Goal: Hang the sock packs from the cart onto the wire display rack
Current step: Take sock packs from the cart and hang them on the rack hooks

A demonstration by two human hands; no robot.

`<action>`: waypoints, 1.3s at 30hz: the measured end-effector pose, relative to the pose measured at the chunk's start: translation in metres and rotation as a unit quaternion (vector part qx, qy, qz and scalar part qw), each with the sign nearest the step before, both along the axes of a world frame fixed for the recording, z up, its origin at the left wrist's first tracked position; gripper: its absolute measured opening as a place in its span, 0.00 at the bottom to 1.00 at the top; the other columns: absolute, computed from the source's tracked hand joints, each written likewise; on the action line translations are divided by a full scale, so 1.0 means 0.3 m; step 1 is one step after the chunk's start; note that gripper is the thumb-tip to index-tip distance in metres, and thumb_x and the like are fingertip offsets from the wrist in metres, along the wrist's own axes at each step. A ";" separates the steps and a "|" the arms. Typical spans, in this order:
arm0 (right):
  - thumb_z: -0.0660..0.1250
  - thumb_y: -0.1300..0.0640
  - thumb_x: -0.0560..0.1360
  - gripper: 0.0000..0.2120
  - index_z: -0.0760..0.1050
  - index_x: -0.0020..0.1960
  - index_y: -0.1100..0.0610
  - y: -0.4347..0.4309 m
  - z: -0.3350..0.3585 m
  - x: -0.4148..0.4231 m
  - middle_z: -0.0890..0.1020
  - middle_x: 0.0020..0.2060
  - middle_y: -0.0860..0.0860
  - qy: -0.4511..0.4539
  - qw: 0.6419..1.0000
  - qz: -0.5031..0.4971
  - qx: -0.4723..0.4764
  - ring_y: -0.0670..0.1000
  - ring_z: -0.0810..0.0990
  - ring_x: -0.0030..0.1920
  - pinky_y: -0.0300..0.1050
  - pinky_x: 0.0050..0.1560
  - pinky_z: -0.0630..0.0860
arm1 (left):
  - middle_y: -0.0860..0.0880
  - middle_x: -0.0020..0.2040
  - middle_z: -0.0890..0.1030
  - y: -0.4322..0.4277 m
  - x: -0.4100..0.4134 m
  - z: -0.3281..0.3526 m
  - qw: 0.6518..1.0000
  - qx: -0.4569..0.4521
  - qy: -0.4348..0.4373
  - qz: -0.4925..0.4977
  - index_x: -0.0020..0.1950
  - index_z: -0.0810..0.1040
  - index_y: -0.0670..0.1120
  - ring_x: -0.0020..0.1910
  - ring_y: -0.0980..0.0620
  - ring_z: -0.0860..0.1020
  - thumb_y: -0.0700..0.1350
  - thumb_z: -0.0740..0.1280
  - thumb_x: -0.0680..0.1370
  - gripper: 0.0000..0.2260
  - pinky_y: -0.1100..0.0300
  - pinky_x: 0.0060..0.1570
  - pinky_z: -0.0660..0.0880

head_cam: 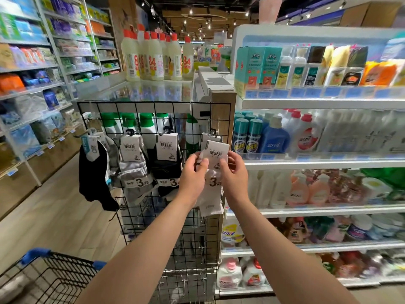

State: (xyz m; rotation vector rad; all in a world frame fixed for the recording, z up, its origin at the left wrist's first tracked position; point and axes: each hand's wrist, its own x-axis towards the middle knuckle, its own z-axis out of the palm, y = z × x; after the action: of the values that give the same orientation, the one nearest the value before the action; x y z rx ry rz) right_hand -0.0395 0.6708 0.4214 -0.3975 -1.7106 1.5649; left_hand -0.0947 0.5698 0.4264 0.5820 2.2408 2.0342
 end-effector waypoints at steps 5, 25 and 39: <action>0.65 0.51 0.80 0.12 0.74 0.63 0.45 -0.008 0.049 -0.046 0.80 0.59 0.47 0.000 0.999 -0.035 0.017 0.49 0.79 0.60 0.56 0.60 0.80 | 0.58 0.63 0.74 0.019 -0.009 0.060 1.000 0.008 0.001 0.027 0.74 0.71 0.49 0.63 0.57 0.73 0.53 0.63 0.83 0.20 0.58 0.63 0.71; 0.68 0.52 0.79 0.07 0.73 0.54 0.52 -0.037 -0.026 -0.078 0.73 0.50 0.45 -0.064 0.991 -0.114 0.034 0.49 0.76 0.50 0.44 0.52 0.76 | 0.49 0.71 0.74 0.017 -0.069 -0.007 0.996 -0.054 0.018 0.075 0.75 0.70 0.46 0.70 0.49 0.72 0.51 0.62 0.83 0.21 0.58 0.66 0.71; 0.65 0.53 0.81 0.07 0.80 0.48 0.49 -0.494 -0.480 -0.019 0.82 0.41 0.47 -0.357 0.898 0.257 -0.004 0.48 0.76 0.39 0.44 0.41 0.73 | 0.53 0.54 0.82 -0.604 0.137 -0.560 0.957 -0.215 -0.134 0.140 0.60 0.81 0.49 0.51 0.54 0.79 0.45 0.62 0.83 0.10 0.66 0.46 0.71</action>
State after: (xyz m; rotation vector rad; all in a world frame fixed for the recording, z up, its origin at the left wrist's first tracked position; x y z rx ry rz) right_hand -0.0451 0.5225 0.2776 -0.6131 -2.5301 1.9415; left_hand -0.0536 0.3885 0.2585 -0.0485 2.5810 1.5140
